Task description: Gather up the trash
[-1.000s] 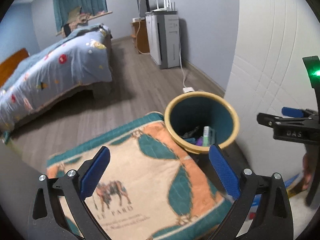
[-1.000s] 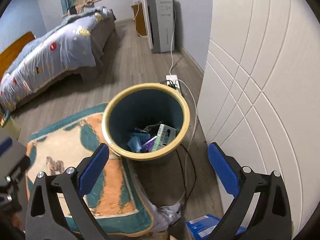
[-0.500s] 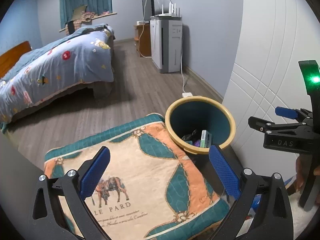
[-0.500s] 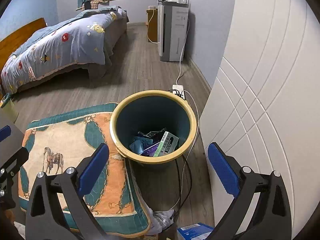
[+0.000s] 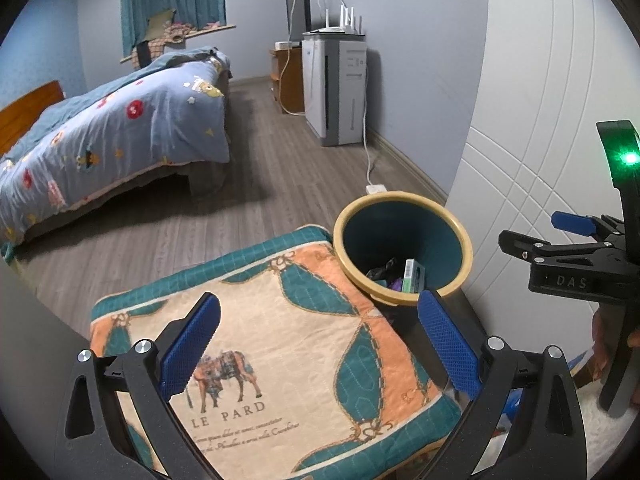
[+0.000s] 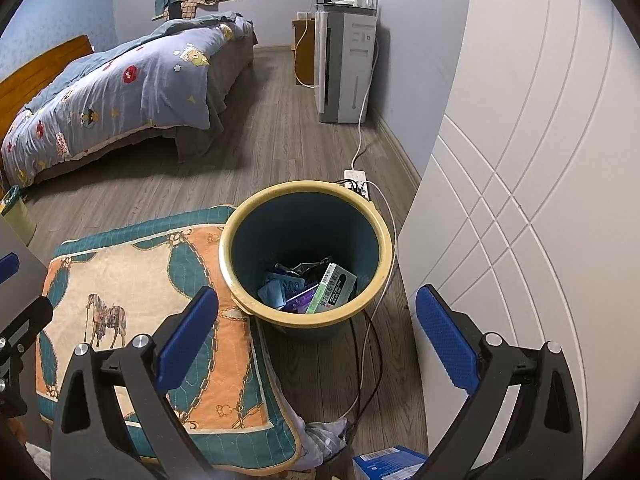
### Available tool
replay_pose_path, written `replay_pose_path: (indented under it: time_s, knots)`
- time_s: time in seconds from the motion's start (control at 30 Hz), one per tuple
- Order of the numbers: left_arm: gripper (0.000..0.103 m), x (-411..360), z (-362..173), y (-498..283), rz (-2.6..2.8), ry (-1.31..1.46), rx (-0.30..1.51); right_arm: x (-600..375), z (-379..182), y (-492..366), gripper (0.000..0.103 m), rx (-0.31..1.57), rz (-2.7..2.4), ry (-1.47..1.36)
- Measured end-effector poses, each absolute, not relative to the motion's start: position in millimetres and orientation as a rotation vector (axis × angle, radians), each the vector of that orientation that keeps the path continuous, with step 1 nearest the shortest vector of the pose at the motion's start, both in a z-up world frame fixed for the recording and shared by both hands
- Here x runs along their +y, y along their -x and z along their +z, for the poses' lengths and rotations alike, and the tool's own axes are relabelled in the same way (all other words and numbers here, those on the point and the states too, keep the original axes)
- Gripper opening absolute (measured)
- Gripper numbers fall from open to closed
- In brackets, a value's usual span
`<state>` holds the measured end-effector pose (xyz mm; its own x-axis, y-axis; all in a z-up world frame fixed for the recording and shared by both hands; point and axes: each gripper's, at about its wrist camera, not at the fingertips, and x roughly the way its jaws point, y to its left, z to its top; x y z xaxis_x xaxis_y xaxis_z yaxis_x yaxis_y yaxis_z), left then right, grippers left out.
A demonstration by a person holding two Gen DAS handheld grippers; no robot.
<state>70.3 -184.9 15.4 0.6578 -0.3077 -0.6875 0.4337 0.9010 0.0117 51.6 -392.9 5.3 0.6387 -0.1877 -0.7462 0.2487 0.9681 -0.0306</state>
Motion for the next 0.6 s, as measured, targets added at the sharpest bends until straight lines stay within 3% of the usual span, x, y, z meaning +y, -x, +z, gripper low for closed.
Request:
replay_pose_path:
  time_s: [0.6]
  knots:
    - [0.098, -182.9, 12.1, -69.3, -0.436, -0.187, 0.748, -395.3, 1.0, -52.6, 0.097, 0.849, -0.252, -0.086]
